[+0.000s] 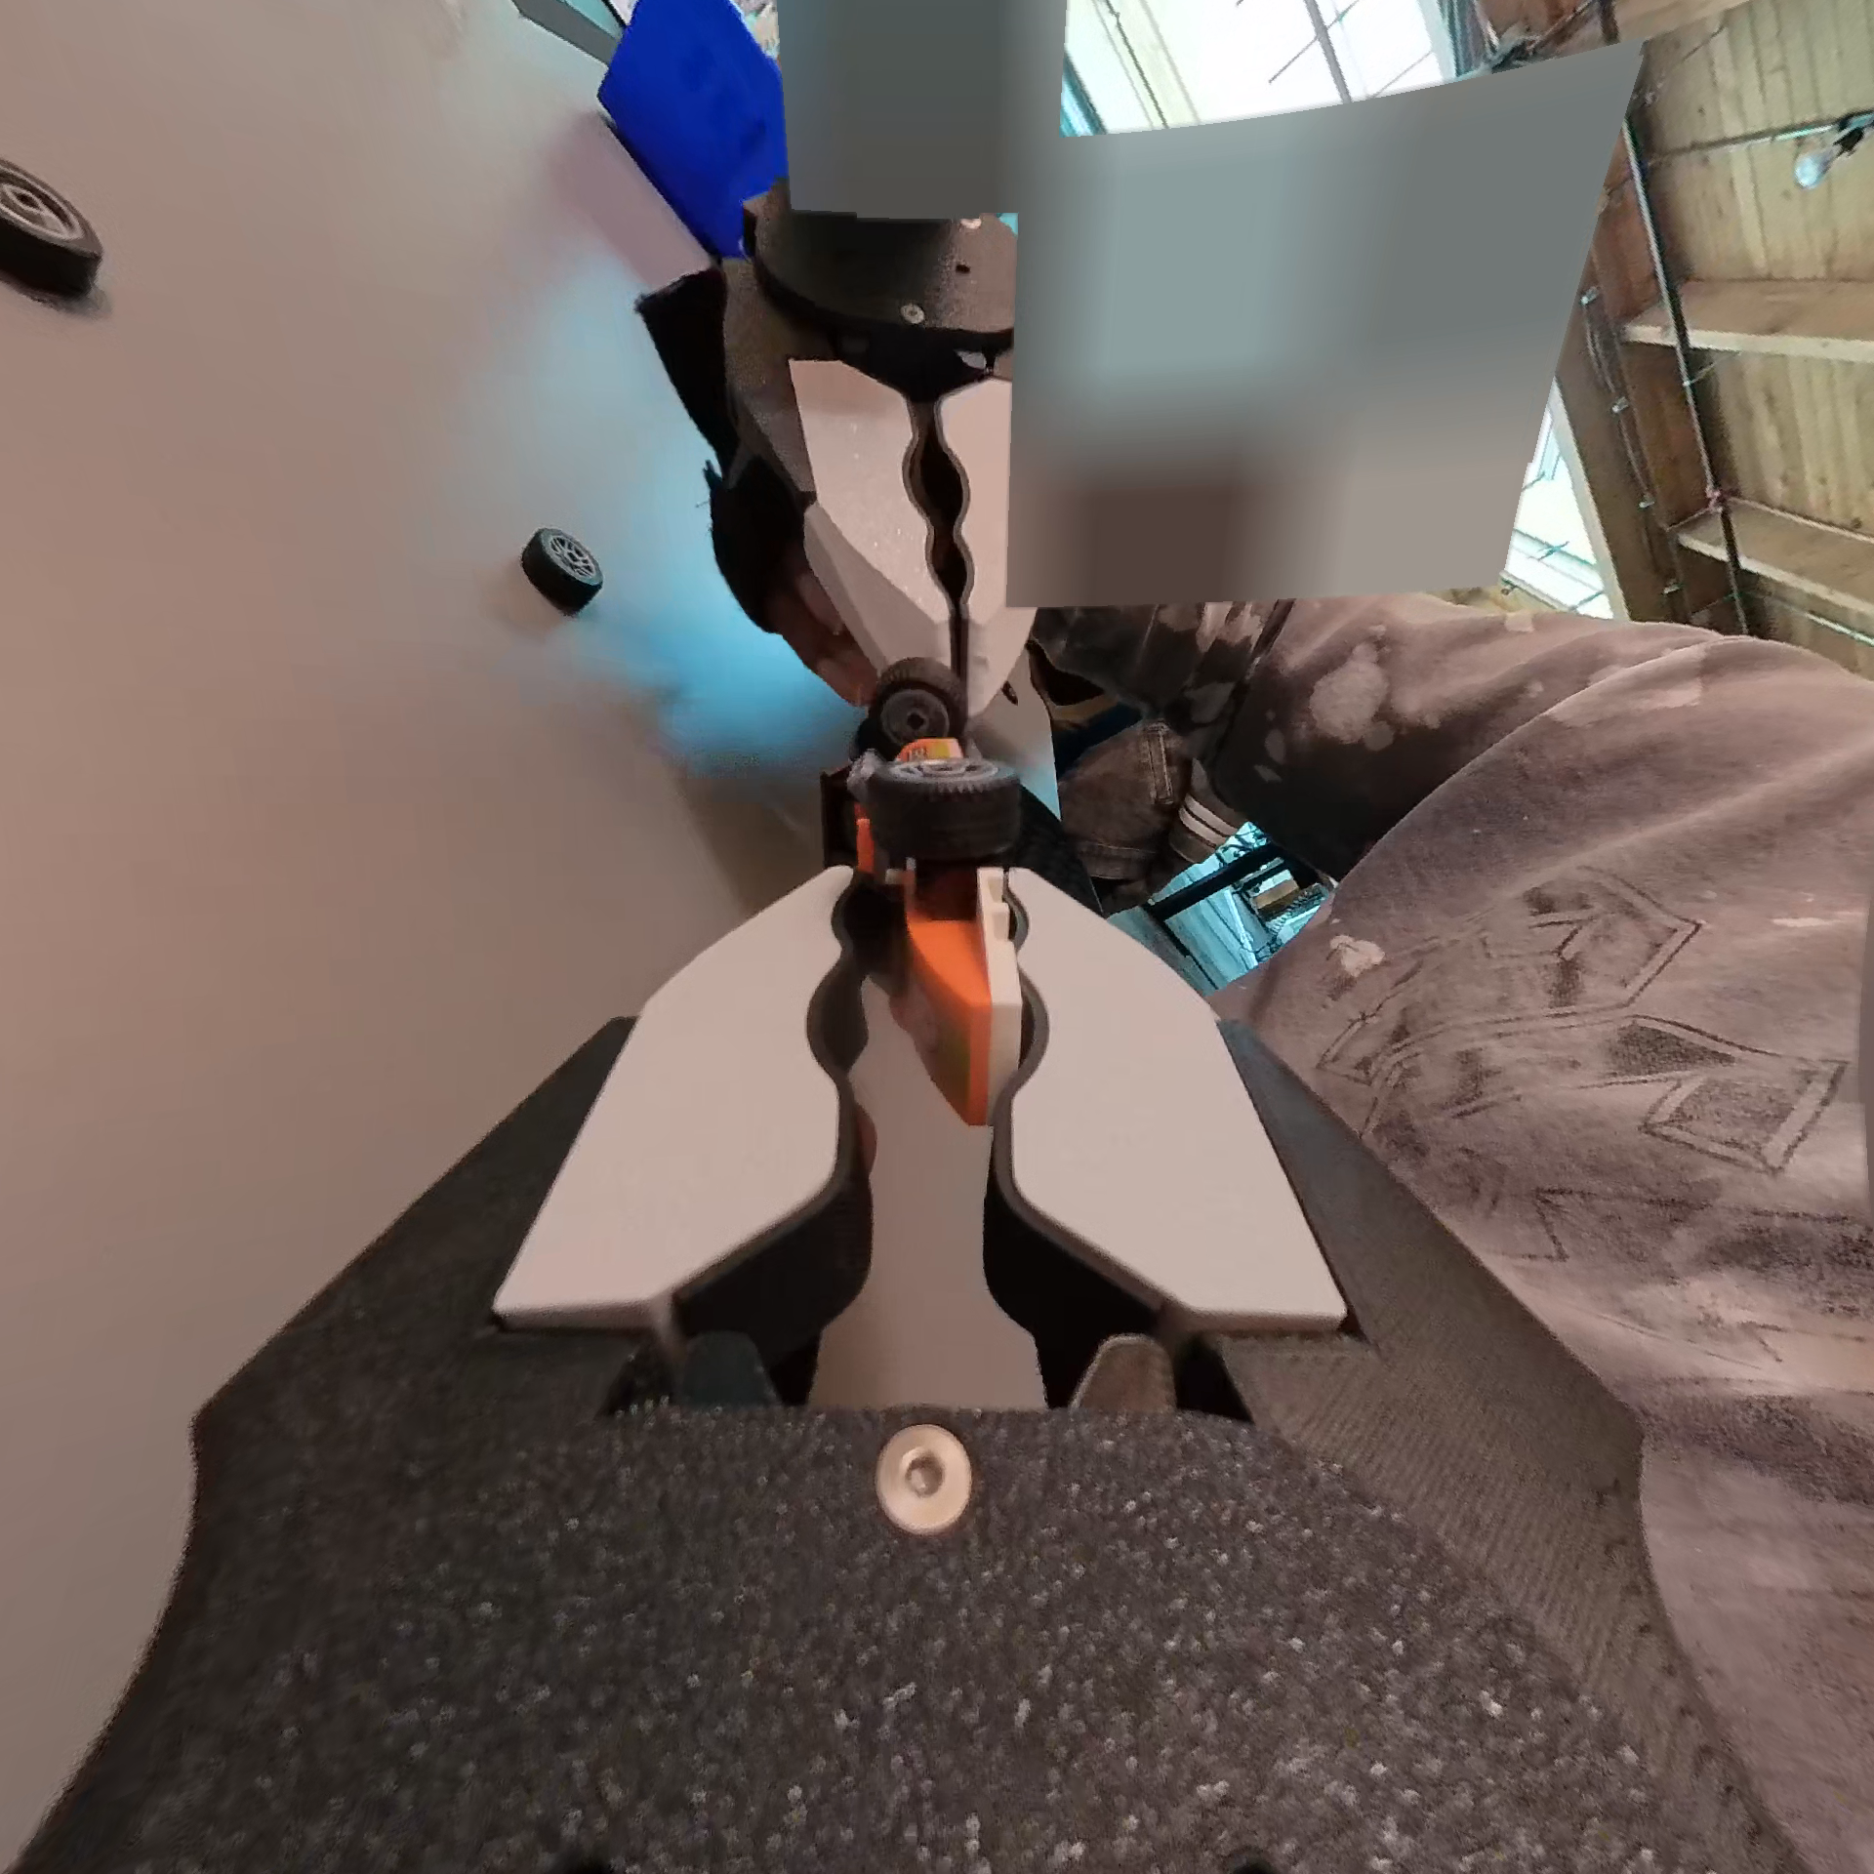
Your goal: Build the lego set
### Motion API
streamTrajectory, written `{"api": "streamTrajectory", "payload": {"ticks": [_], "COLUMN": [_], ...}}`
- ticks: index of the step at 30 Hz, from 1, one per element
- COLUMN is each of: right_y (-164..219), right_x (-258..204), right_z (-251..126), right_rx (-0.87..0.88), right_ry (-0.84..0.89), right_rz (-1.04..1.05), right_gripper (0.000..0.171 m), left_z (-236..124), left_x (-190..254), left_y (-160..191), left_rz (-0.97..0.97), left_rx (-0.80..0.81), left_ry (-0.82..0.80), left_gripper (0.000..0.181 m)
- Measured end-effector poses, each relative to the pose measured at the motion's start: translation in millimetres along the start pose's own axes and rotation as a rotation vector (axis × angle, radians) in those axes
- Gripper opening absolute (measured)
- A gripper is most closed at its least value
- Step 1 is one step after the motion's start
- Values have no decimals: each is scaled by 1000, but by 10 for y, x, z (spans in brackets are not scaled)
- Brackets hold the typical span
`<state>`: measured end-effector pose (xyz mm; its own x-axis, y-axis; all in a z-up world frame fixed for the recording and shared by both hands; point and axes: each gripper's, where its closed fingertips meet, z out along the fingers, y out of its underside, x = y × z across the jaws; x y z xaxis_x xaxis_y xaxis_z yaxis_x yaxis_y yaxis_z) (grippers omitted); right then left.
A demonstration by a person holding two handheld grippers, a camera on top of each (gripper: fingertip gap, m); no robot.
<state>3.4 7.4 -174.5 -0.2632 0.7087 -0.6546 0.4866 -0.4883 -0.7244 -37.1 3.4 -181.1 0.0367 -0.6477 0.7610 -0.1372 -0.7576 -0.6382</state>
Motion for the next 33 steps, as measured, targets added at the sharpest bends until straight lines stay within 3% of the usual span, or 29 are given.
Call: {"api": "streamTrajectory", "payload": {"ticks": [9,31,33], "right_y": [45,74,71], "right_x": [44,-132,-154], "right_z": [10,101,130], "right_rx": [-48,-197,-197], "right_ry": [69,131,117], "right_rz": [-69,-211,-221], "right_gripper": [0,28,22], "left_z": [36,108,113], "left_x": [-10,212,212], "left_y": [67,116,141], "left_rz": [22,132,131], "left_rx": [-35,-62,-77], "left_ry": [-12,51,50], "left_gripper": [22,22,22]}}
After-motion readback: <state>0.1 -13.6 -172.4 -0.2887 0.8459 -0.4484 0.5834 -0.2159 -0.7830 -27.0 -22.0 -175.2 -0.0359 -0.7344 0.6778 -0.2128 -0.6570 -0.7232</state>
